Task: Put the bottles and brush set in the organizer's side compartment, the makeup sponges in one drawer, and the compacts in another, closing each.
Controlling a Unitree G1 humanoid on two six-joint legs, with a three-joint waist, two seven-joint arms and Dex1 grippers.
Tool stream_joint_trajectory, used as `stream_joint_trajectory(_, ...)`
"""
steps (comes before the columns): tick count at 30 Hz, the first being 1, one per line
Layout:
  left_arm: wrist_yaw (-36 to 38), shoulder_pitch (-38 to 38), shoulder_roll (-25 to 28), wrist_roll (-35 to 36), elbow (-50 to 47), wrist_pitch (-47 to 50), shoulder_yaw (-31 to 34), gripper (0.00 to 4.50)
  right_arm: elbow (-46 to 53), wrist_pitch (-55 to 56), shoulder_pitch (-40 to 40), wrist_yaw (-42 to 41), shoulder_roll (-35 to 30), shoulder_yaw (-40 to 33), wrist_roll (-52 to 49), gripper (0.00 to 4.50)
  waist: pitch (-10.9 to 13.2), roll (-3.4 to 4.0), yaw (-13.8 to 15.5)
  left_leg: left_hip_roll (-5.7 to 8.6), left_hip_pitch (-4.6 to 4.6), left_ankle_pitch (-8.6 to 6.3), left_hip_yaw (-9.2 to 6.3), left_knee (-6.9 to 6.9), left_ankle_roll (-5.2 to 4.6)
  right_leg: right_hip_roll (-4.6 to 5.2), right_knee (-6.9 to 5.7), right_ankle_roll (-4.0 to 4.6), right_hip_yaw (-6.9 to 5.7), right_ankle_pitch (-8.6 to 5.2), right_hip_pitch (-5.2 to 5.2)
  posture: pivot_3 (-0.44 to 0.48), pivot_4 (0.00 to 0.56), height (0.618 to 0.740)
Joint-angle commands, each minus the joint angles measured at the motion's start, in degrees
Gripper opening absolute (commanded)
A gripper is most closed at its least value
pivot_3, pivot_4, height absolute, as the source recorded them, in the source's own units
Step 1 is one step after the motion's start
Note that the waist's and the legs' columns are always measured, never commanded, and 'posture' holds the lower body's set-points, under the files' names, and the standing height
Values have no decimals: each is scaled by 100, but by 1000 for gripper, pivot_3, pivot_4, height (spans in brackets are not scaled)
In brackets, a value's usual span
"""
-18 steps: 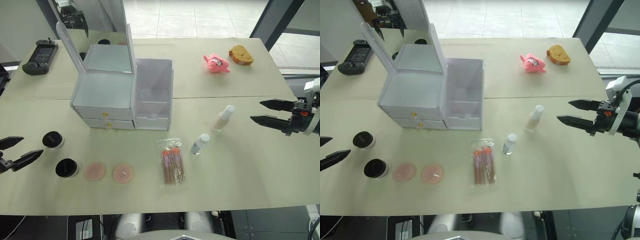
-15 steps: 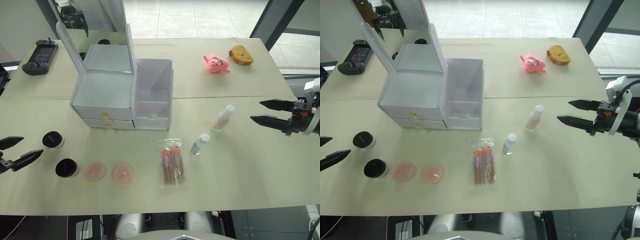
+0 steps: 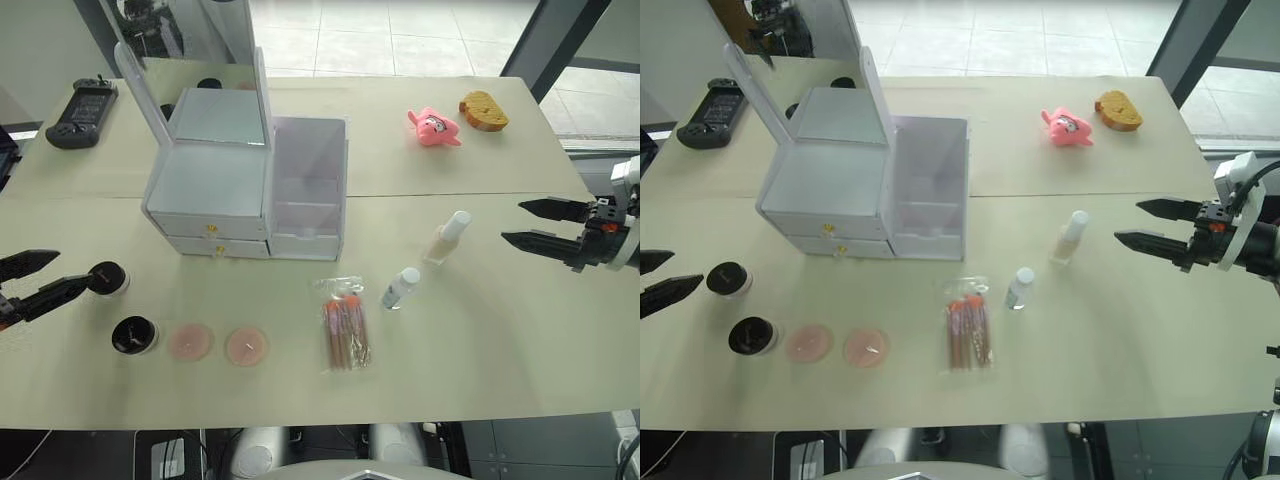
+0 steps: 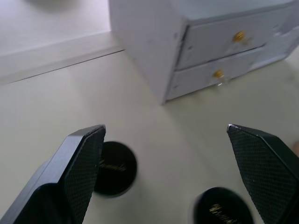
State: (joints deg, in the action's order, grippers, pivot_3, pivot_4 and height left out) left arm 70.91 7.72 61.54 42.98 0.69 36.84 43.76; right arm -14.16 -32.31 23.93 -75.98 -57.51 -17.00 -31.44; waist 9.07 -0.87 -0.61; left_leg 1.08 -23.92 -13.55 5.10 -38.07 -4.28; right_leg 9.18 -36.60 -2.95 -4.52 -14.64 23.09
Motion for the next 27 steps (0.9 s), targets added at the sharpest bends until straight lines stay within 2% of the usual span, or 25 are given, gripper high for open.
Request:
stream_joint_trajectory(1, -52, -461, 367, 1185, -1012, 1061, 236, 4479, 526, -457, 15, -28, -205, -247, -393, 4500, 0, 0, 8, 0, 0, 0, -3, -2, 0, 0, -1, 0, 1, 0, -2, 0, 150, 737)
stream_joint_trajectory(4, -505, -1102, 473, 1475, -1631, 1267, -328, 4479, 1040, -1053, 4, 339, -97, -356, -762, 4500, 0, 1, -5, 1, 2, 1, -1, -3, -1, -8, -5, 0, 6, 0, -1, 0, 150, 737)
stream_joint_trajectory(6, -971, -1732, 365, 1781, -2040, 1426, -872, 4479, 1492, -1310, -176, 560, -51, -460, -938, 4500, -1, 2, 1, 1, 2, 1, -1, -3, -1, -15, -5, 0, 8, 0, -2, 0, 150, 737)
stream_joint_trajectory(10, -1743, -3214, -125, 2126, -2582, 1676, -2239, 4479, 2555, -1848, -779, 1231, 77, -965, -1312, 4500, 0, 0, 126, -2, 4, 2, -1, -12, -2, -62, -9, -6, 22, 4, -16, 0, 150, 737)
stream_joint_trajectory(13, -1939, -3987, -458, 2004, -2676, 1788, -3034, 4479, 3277, -2169, -1423, 1624, 175, -1565, -1548, 4500, 0, 0, 173, 0, 4, 2, -1, -29, -3, -72, -10, -9, 23, 5, -30, 0, 150, 737)
stream_joint_trajectory(17, -1888, -4710, -786, 1850, -2558, 1874, -3740, 4479, 4084, -2246, -2480, 1944, 422, -2344, -1630, 4500, 0, -1, 256, -2, 10, -4, -6, -54, -13, -80, -2, -11, 10, 5, -60, 0, 150, 737)
stream_joint_trajectory(21, -1470, -5002, -850, 1274, -2360, 1546, -4254, 4479, 4634, -1960, -3236, 2311, 828, -2726, -1439, 4500, 0, -1, 259, -3, 20, -11, -6, -68, -22, -90, 33, -21, 19, 9, -78, 0, 150, 737)
stream_joint_trajectory(23, -1305, -5106, -923, 1070, -2238, 1409, -4395, 4479, 4766, -1749, -3349, 2612, 1053, -2671, -1292, 4500, 0, -1, 264, -3, 22, -11, -5, -70, -23, -96, 35, -22, 20, 9, -80, 0, 150, 737)
stream_joint_trajectory(27, -1052, -5160, -995, 928, -2170, 1380, -4485, 4479, 4568, -1363, -3042, 3342, 1293, -1988, -696, 4500, 1, -1, 237, -2, 22, -12, -3, -71, -25, -98, 37, -23, 31, 10, -78, 0, 150, 737)
